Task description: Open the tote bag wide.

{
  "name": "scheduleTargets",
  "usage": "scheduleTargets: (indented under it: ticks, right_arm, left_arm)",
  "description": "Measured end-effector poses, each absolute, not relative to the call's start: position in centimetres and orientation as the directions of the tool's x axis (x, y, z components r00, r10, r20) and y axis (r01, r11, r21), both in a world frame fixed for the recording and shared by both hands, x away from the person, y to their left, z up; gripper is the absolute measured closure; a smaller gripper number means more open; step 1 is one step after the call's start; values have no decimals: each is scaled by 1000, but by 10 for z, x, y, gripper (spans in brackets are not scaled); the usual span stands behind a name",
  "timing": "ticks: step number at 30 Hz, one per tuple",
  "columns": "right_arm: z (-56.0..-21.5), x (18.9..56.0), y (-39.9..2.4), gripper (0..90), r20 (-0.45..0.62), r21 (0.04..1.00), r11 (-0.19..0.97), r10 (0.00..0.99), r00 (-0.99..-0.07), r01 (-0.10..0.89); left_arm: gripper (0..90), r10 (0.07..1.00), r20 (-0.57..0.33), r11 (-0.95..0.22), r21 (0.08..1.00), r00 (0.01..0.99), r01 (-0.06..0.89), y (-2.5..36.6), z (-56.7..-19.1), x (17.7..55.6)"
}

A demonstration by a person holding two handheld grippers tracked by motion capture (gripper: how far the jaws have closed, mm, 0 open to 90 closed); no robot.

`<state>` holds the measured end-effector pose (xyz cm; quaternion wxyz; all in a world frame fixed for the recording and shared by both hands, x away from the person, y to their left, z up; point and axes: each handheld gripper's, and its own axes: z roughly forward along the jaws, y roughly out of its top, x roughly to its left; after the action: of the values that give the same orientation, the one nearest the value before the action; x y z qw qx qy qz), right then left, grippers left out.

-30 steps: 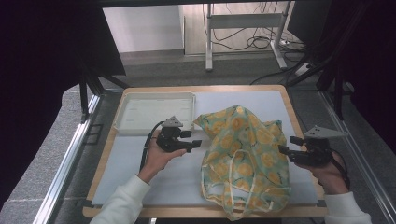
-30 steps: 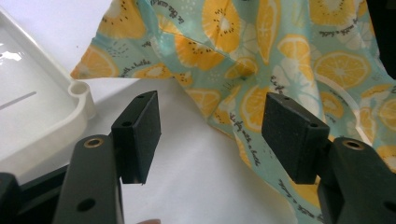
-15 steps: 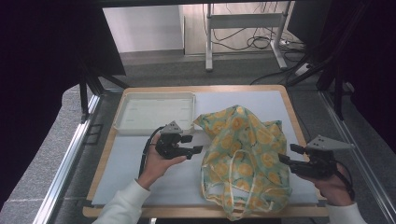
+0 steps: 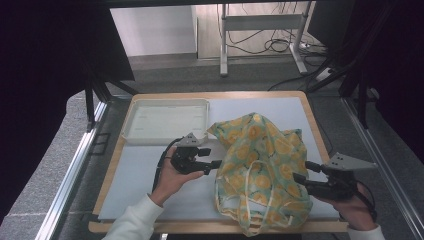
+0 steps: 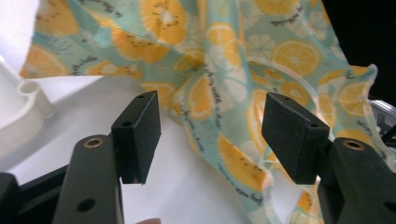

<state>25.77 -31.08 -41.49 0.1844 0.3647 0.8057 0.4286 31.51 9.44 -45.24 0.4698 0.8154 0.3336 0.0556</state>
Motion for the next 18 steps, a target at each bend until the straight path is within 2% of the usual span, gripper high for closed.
scheduleTargets:
  ticks: [11, 15, 18]
  right_arm:
    - [-435, 251, -291, 385, 12, 773, 443, 706, -708, 454]
    - [-447, 254, -286, 354, 11, 747, 463, 710, -704, 478]
    - [-456, 257, -281, 331, -34, 714, 507, 713, -700, 482]
  left_arm:
    - [377, 572, -215, -364, 798, 792, 480, 84, -455, 309]
    - [373, 567, -220, -374, 790, 794, 486, 81, -457, 309]
    - [372, 567, -222, -379, 784, 793, 491, 80, -459, 310]
